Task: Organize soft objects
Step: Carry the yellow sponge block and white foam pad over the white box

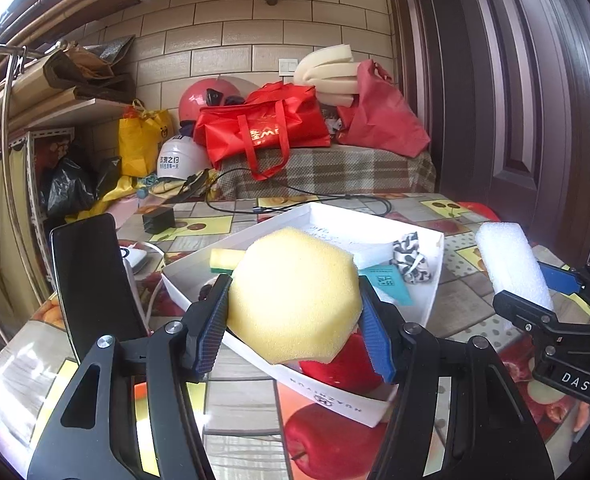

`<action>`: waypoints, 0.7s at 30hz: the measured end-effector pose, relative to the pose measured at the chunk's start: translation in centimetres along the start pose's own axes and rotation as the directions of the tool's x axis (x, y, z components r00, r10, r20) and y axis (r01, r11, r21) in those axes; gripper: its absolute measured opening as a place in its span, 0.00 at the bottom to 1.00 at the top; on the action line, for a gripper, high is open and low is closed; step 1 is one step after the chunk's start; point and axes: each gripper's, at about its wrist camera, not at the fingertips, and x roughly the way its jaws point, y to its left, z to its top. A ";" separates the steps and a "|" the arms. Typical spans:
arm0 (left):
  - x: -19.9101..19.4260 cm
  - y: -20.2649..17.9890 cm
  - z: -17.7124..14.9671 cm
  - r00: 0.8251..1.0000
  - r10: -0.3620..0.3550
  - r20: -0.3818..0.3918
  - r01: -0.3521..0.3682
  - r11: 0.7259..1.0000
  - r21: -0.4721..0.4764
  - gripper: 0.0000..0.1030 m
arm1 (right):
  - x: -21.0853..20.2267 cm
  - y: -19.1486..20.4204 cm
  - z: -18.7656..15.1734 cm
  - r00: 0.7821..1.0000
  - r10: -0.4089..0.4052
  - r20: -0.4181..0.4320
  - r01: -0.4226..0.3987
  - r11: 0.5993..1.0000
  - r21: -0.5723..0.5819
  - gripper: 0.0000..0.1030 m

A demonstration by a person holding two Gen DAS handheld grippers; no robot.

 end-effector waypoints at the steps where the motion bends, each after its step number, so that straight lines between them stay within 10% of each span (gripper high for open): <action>1: 0.2 0.2 0.0 1.000 0.005 -0.004 -0.005 1.000 -0.003 0.59 | 0.3 0.2 0.1 1.000 0.005 -0.002 -0.005 1.000 0.000 0.58; 21: 5.2 3.0 1.6 0.995 0.094 -0.041 -0.096 0.995 -0.033 0.59 | 4.7 1.6 2.3 0.999 0.038 -0.008 -0.037 0.998 0.042 0.58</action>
